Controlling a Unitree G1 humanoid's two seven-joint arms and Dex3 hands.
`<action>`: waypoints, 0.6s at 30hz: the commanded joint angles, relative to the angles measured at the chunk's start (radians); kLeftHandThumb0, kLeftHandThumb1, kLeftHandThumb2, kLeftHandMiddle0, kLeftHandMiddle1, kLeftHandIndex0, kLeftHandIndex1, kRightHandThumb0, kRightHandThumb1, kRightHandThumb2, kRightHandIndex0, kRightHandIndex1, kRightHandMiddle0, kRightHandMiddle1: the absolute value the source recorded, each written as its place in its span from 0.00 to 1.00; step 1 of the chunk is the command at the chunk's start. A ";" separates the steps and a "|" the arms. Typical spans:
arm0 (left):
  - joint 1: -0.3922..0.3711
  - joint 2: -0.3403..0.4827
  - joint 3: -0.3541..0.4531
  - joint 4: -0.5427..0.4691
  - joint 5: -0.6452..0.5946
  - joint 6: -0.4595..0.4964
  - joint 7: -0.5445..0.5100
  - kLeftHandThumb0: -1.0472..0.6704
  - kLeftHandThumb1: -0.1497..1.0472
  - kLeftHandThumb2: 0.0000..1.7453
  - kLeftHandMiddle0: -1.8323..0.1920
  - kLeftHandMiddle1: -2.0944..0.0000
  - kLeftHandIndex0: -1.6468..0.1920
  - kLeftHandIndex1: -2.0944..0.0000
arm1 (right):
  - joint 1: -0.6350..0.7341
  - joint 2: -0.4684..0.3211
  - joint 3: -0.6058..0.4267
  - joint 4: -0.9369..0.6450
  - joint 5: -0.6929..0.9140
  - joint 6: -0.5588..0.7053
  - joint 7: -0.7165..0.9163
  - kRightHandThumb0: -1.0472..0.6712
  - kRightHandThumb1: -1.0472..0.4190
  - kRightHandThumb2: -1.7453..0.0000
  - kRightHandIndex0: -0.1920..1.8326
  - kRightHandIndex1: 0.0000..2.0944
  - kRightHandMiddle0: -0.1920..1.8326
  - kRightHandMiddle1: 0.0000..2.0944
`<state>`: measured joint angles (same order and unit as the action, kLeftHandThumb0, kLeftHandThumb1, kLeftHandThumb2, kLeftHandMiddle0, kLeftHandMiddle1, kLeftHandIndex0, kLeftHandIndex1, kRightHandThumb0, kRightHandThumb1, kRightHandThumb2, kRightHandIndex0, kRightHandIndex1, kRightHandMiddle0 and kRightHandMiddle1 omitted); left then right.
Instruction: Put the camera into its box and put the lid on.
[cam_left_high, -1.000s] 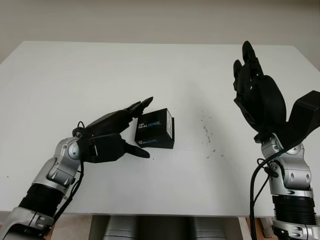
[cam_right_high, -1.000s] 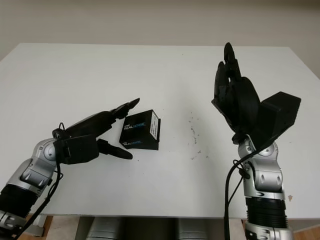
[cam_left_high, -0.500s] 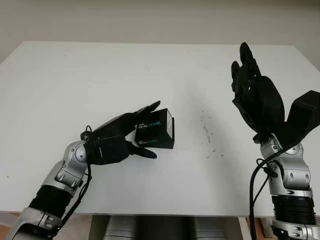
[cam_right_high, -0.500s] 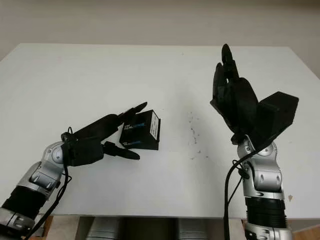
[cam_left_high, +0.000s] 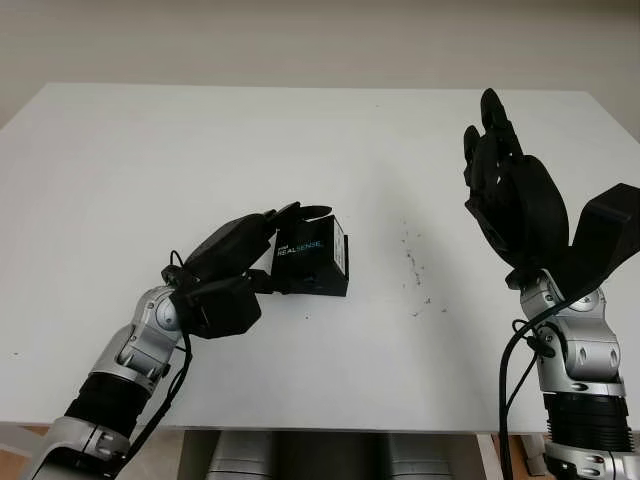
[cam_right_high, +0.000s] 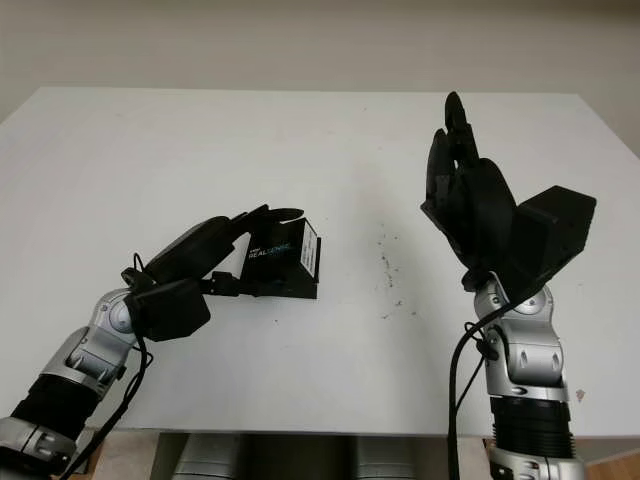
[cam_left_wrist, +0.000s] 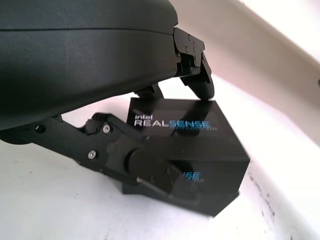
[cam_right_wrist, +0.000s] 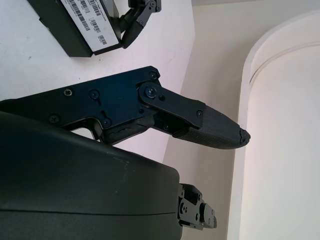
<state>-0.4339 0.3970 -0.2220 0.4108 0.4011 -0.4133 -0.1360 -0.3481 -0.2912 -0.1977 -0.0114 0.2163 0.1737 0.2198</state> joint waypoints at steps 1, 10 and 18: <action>0.006 -0.004 0.013 0.014 -0.005 -0.015 0.023 0.52 1.00 0.10 0.84 0.29 0.84 0.40 | 0.002 0.000 -0.003 -0.018 0.006 0.005 0.000 0.21 0.00 0.54 0.00 0.00 0.00 0.00; 0.010 -0.007 0.017 0.017 -0.004 -0.023 0.049 0.52 1.00 0.12 0.84 0.21 0.86 0.35 | 0.010 0.000 0.004 -0.044 -0.001 0.034 -0.011 0.22 0.00 0.54 0.00 0.00 0.00 0.00; 0.015 -0.017 0.034 -0.034 -0.028 0.011 0.046 0.53 1.00 0.09 0.86 0.21 0.87 0.33 | 0.012 0.004 0.007 -0.045 0.002 0.032 -0.007 0.22 0.00 0.54 0.00 0.00 0.00 0.00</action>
<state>-0.4235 0.3821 -0.2074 0.4023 0.3821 -0.4099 -0.0954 -0.3410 -0.2911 -0.1922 -0.0374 0.2157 0.2061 0.2111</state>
